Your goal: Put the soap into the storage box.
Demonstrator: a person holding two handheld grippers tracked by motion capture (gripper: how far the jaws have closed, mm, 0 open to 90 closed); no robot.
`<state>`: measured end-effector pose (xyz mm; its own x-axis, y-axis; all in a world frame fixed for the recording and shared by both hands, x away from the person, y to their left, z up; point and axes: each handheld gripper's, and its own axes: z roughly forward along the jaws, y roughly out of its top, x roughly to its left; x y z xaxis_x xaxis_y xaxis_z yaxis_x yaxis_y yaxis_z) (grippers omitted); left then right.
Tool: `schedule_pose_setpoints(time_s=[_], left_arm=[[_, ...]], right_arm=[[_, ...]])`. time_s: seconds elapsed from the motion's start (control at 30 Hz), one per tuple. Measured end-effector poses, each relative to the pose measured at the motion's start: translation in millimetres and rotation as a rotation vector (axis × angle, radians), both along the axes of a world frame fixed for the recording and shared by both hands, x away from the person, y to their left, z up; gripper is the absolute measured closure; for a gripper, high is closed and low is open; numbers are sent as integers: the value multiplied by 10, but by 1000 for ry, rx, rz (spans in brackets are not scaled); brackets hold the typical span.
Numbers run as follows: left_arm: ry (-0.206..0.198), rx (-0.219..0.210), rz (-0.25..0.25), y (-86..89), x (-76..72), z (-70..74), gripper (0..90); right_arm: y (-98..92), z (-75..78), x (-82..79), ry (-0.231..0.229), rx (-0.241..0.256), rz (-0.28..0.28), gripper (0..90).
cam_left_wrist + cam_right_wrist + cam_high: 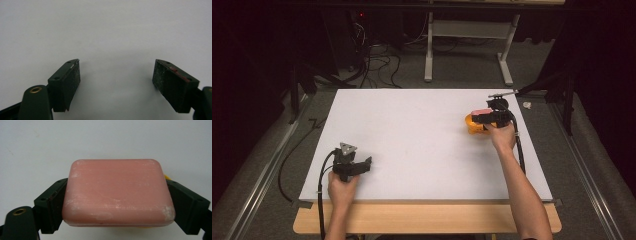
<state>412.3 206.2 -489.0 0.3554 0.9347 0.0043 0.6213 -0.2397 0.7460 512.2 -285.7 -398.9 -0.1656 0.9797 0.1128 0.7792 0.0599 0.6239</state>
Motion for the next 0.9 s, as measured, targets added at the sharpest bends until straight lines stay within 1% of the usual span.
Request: schedule_pose_setpoints(time_s=[0.1,0.17,0.53,0.67,0.8,0.9], left_arm=[[1,0,0,0,0,0,224],[0,1,0,0,0,0,225],[2,-2,0,2,2,0,224],[2,-2,0,2,2,0,224],[4,-2,-1,4,3,0,224],[4,-2,-1,3,3,1,224]], right_arm=[[-10,-56,39,22,-5,-10,138],[-14,-78,56,22,-3,-17,138],[-38,-142,113,52,8,-42,138],[-53,-162,128,53,12,-54,138],[-50,-179,141,56,8,-59,138],[-39,-195,148,62,-8,-60,138]])
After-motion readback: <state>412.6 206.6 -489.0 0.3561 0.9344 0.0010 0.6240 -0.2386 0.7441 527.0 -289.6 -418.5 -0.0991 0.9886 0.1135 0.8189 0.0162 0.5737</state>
